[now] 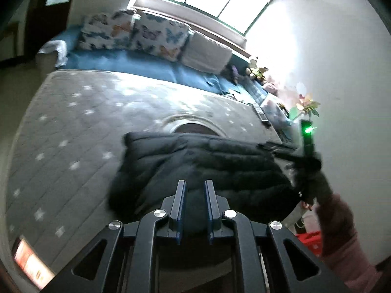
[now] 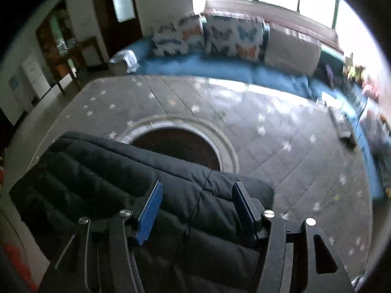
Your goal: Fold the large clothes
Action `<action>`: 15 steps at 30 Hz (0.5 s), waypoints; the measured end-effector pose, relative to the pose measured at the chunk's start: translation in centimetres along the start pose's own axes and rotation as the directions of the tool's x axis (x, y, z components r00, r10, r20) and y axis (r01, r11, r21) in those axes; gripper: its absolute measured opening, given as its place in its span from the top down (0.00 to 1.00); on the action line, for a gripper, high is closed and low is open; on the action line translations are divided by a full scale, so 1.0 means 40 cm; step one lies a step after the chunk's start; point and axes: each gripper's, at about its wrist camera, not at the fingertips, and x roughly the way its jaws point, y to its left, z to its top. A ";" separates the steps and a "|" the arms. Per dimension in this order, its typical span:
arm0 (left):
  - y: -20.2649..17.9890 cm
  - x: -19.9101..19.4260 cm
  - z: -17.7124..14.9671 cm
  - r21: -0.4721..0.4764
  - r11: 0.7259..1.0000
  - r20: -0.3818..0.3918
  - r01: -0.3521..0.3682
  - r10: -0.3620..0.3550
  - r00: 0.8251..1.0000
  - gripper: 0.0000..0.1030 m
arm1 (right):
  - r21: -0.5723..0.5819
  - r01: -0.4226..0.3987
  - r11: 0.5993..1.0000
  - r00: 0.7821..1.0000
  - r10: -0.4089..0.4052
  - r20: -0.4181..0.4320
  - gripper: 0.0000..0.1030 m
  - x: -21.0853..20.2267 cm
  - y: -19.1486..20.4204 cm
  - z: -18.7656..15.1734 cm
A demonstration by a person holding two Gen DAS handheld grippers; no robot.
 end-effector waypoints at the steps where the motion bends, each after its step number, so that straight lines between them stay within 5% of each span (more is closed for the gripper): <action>1: -0.017 0.039 0.030 0.008 1.000 -0.015 0.010 -0.010 1.000 0.85 | 0.000 0.001 1.000 1.000 -0.001 -0.028 0.37 0.023 -0.002 -0.011; 8: -0.041 0.290 0.115 0.015 1.000 -0.128 -0.011 0.013 0.992 0.85 | -0.060 0.016 0.998 0.998 -0.019 -0.056 0.37 0.024 0.031 -0.132; 12: -0.018 0.400 0.065 0.071 0.994 -0.196 -0.080 0.093 0.976 0.85 | -0.082 0.019 0.996 0.999 -0.022 -0.041 0.37 0.000 0.046 -0.179; 15: 0.015 0.415 -0.011 0.072 0.995 -0.204 -0.072 0.086 0.975 0.85 | -0.062 0.001 0.998 1.000 -0.003 -0.019 0.37 -0.012 0.042 -0.213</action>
